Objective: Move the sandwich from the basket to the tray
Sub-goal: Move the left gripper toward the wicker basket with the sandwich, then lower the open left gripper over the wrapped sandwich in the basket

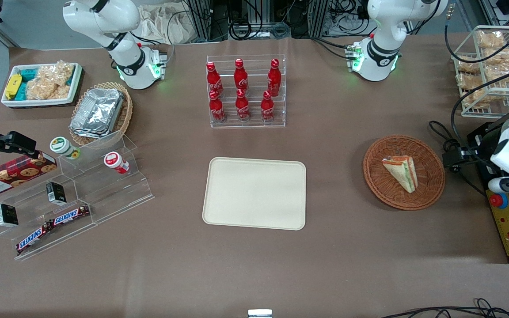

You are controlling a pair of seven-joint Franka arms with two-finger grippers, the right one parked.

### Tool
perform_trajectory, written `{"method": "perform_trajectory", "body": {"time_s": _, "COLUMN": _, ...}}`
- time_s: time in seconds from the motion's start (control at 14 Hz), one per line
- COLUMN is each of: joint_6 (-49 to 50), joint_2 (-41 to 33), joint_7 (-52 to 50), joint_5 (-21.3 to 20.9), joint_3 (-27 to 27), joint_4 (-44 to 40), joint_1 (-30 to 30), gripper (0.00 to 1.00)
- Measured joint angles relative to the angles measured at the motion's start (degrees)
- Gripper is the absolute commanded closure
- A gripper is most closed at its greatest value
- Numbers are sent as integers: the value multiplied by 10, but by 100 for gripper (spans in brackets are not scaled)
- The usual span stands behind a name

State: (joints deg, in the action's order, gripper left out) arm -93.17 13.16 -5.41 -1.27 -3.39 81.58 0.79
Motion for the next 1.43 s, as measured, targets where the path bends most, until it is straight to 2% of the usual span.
{"method": "perform_trajectory", "body": {"time_s": 0.71, "joint_6": 16, "joint_2": 9, "joint_7": -27, "joint_5": 5, "joint_3": -7, "joint_4": 22, "joint_1": -7, "gripper": 1}}
{"method": "perform_trajectory", "body": {"time_s": 1.0, "joint_6": -8, "joint_2": 12, "joint_7": -37, "joint_5": 6, "joint_3": -6, "joint_4": 97, "joint_1": -6, "gripper": 1}}
{"method": "perform_trajectory", "body": {"time_s": 1.43, "joint_6": -160, "joint_2": 11, "joint_7": -133, "joint_5": 4, "joint_3": -1, "joint_4": 242, "joint_1": -2, "gripper": 1}}
